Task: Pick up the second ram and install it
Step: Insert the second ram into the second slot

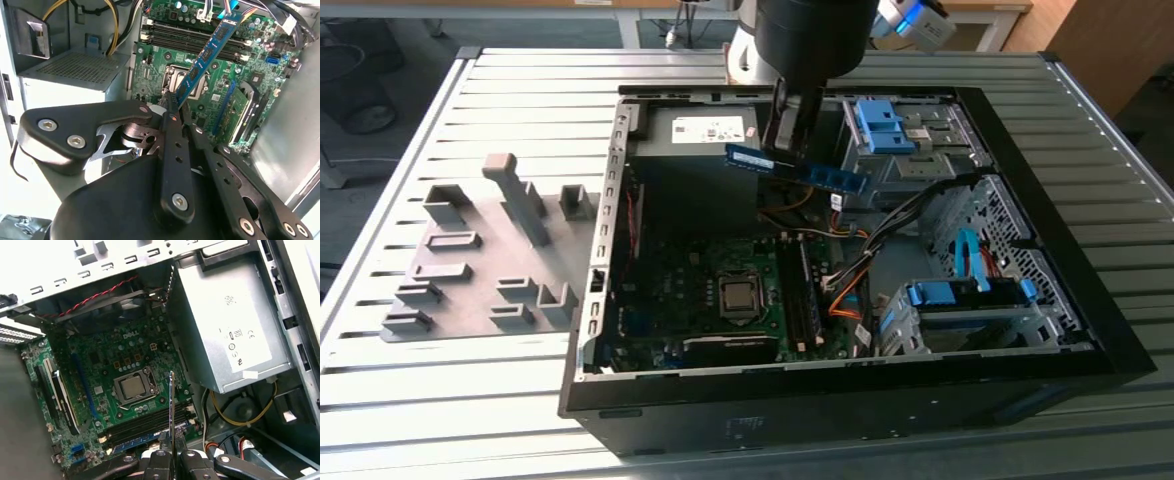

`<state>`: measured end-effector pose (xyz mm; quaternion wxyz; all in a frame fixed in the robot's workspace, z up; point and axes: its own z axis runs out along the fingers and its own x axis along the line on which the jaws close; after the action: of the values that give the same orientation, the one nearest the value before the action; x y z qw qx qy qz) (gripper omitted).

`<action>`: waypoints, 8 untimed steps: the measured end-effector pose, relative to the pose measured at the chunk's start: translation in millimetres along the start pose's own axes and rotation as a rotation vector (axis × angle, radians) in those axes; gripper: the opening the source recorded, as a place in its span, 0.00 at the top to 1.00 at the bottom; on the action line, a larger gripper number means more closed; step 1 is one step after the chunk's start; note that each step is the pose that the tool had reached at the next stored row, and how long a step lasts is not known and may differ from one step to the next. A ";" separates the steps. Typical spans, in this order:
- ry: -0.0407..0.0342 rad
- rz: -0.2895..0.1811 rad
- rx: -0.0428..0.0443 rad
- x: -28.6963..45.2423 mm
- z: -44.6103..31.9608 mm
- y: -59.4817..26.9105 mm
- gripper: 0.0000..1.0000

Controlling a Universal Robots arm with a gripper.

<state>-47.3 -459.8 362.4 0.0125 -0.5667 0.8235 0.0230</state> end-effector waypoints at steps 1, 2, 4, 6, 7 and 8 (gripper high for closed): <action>-0.0002 0.006 0.0003 0.0 0.0 0.0 0.86; -0.0003 0.012 0.0005 0.0 0.0 0.0 0.86; -0.0005 0.023 0.0010 0.0 0.0 0.0 0.86; -0.0007 0.034 0.0016 0.0 0.0 0.0 0.86; -0.0009 0.040 0.0018 0.0 0.0 0.0 0.86; -0.0010 0.045 0.0021 0.0 0.0 0.0 0.86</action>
<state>-47.3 -459.8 362.4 0.0130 -0.5479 0.8361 0.0227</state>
